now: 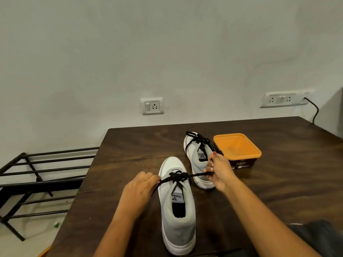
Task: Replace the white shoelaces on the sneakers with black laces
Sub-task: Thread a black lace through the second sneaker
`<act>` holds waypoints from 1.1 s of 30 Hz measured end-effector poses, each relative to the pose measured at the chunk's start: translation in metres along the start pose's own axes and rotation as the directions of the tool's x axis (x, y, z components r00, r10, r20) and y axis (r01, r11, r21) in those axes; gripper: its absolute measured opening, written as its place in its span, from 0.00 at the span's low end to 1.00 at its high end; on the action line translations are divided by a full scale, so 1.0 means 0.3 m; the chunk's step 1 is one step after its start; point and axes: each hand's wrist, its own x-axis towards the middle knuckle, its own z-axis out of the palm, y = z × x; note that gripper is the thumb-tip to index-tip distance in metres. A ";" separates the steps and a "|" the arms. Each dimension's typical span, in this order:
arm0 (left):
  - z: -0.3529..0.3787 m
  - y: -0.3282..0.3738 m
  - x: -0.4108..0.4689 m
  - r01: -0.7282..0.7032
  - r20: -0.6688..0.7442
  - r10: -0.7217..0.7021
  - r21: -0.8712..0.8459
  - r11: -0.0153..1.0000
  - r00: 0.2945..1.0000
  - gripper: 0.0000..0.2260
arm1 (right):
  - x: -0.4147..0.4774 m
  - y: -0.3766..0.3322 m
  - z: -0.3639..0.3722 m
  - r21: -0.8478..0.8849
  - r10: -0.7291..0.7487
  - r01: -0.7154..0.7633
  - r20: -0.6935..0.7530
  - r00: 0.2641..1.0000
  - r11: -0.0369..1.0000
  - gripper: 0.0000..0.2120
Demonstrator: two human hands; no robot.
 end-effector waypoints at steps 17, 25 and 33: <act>-0.051 -0.186 0.003 -0.181 0.243 0.079 0.434 0.882 0.967 0.15 | -0.031 -0.030 -0.085 -0.815 -0.270 0.307 0.193 0.943 0.491 0.16; -0.082 -0.143 0.016 -0.069 0.220 -0.034 0.444 0.893 0.975 0.13 | -0.040 -0.034 -0.079 -0.718 -0.133 0.243 0.207 0.969 0.652 0.17; -0.150 -0.059 0.174 0.358 0.123 -0.351 -0.040 0.933 0.928 0.09 | -0.042 -0.201 0.027 -0.735 -0.031 0.425 0.483 0.875 0.528 0.16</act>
